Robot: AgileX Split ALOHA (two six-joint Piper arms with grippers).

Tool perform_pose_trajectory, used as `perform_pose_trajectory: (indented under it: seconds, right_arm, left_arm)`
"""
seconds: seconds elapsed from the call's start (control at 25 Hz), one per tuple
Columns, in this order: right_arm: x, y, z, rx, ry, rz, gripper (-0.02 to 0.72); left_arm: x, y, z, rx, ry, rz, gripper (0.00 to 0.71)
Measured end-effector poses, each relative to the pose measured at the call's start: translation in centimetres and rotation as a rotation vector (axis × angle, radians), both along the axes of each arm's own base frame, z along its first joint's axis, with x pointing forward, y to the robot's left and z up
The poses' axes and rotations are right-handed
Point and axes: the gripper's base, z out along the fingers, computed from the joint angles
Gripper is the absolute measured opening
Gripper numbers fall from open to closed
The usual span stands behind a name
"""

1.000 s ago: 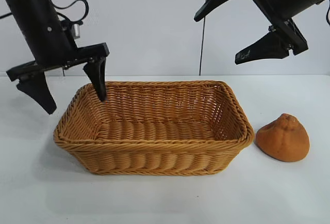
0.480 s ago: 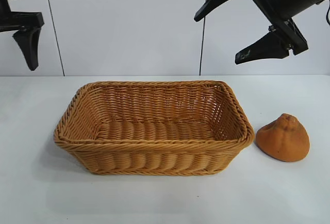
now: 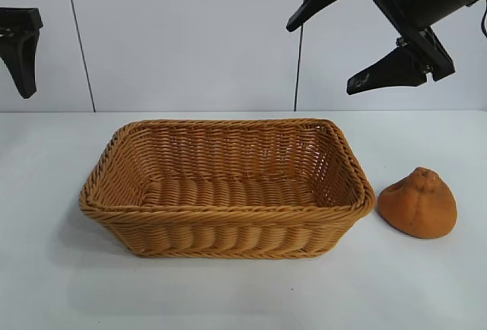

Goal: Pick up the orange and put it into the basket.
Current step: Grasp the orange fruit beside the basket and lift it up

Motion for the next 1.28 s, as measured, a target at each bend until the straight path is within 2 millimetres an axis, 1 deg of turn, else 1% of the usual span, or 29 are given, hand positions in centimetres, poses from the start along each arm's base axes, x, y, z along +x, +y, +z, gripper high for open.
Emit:
perform_pose_trajectory:
  seconds: [0.16, 0.24, 0.4, 0.52, 0.68, 0.8, 0.92, 1.08, 1.16, 1.28]
  right_arm:
    - [0.0, 0.0, 0.0, 0.0, 0.0, 0.0, 0.652]
    - [0.0, 0.0, 0.0, 0.0, 0.0, 0.0, 0.652]
    - [0.0, 0.0, 0.0, 0.0, 0.0, 0.0, 0.652]
    - [0.0, 0.0, 0.0, -0.001, 0.0, 0.0, 0.652]
    - [0.0, 0.0, 0.0, -0.001, 0.0, 0.0, 0.652]
    - [0.0, 0.0, 0.0, -0.003, -0.001, 0.001, 0.652]
    - [0.0, 0.0, 0.0, -0.003, -0.001, 0.001, 0.652]
    - [0.0, 0.0, 0.0, -0.003, 0.001, 0.003, 0.652]
    - [-0.1, 0.0, 0.0, -0.004, 0.004, 0.008, 0.652]
    - [-0.3, 0.0, -0.2, -0.019, 0.015, 0.033, 0.652]
  left_arm:
    - [-3.8, 0.1, 1.5, 0.0, -0.003, -0.012, 0.666]
    - [-6.2, 0.2, 2.4, 0.008, -0.016, -0.023, 0.666]
    - [-11.4, 0.7, 3.5, 0.032, -0.038, -0.036, 0.666]
    - [-15.2, 0.9, 3.7, 0.042, -0.057, -0.039, 0.666]
    - [-20.2, 1.2, 2.8, 0.043, -0.071, -0.039, 0.666]
    - [-23.6, 1.3, 1.5, 0.044, -0.116, -0.037, 0.666]
    - [-26.3, 1.5, 0.5, 0.043, -0.194, -0.034, 0.666]
    - [-29.4, 1.6, -0.2, 0.04, -0.315, -0.03, 0.666]
    - [-30.5, 1.7, -0.4, 0.037, -0.383, -0.028, 0.666]
    - [-31.9, 1.7, 0.2, 0.028, -0.495, -0.024, 0.666]
